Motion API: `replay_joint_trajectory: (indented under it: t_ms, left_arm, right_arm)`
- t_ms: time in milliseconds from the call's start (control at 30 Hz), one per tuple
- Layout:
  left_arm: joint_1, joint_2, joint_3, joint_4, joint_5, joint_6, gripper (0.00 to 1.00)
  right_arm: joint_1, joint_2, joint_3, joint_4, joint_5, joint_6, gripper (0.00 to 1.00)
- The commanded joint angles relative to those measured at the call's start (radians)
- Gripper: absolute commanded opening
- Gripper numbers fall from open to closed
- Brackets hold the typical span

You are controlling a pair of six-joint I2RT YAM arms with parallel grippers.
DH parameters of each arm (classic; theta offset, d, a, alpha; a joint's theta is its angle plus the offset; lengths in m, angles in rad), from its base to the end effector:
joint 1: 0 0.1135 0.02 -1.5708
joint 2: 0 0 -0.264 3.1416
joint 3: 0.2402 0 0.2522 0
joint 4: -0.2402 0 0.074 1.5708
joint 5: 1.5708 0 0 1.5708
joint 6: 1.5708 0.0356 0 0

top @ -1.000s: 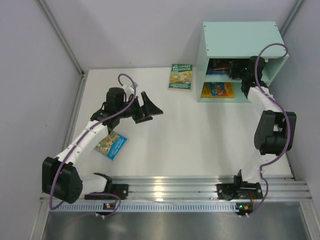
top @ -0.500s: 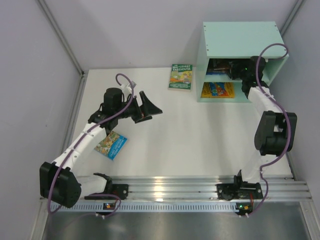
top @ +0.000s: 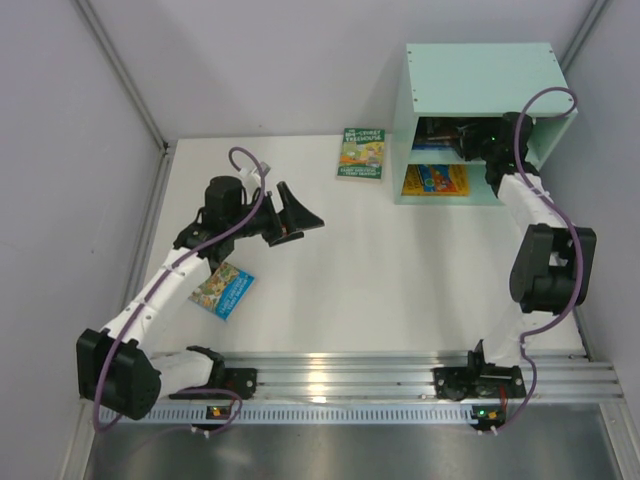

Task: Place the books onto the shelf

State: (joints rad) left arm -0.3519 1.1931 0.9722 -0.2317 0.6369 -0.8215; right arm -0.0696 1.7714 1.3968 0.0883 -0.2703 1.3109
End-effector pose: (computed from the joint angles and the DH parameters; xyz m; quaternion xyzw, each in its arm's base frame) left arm 0.2434 -0.1119 0.3189 -0.0258 0.8217 -0.4999 0.2726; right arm 0.4261 -0.0202 0.3078 0.4430 0.6632 0.4329 0.4201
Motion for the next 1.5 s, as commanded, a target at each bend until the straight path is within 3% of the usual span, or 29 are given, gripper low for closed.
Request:
replay_joint_trajectory:
  t_ms: [0,167,400,600,633,800,833,1067,1367,1467]
  left_arm:
    - [-0.002,-0.036,-0.007,0.031,0.001,-0.007,0.98]
    - [-0.002,-0.049,-0.009,0.026,-0.003,-0.007,0.98]
    - [-0.002,-0.05,-0.006,0.025,-0.003,-0.011,0.98]
    - [-0.002,-0.05,-0.006,0.025,-0.006,-0.014,0.98]
    - [-0.004,-0.049,-0.006,0.023,-0.006,-0.016,0.98]
    - [-0.004,-0.047,-0.003,0.025,-0.009,-0.019,0.98]
    - [-0.004,-0.049,-0.001,0.026,-0.008,-0.021,0.98]
    - [-0.006,-0.069,-0.01,0.02,-0.016,-0.028,0.98]
    - [-0.016,-0.079,0.005,0.005,-0.031,-0.033,0.97]
    - [-0.022,-0.078,0.006,0.005,-0.036,-0.036,0.97]
  right_arm:
    - [-0.002,-0.078,0.042,0.053,-0.07,-0.062,0.32]
    - [-0.009,-0.066,0.073,0.018,-0.11,-0.107,0.24]
    - [-0.01,-0.044,0.074,0.036,-0.133,-0.137,0.02]
    - [-0.01,-0.024,0.084,0.06,-0.156,-0.144,0.0]
    - [-0.01,-0.023,0.084,0.064,-0.162,-0.141,0.02]
    - [-0.016,-0.035,0.082,0.054,-0.181,-0.13,0.32]
    - [-0.018,-0.036,0.082,0.051,-0.205,-0.13,0.34]
    - [-0.03,-0.066,0.093,-0.073,-0.198,-0.197,0.35]
    - [-0.03,-0.096,0.033,-0.038,-0.181,-0.158,0.31]
    - [-0.03,-0.11,-0.005,0.01,-0.179,-0.124,0.37]
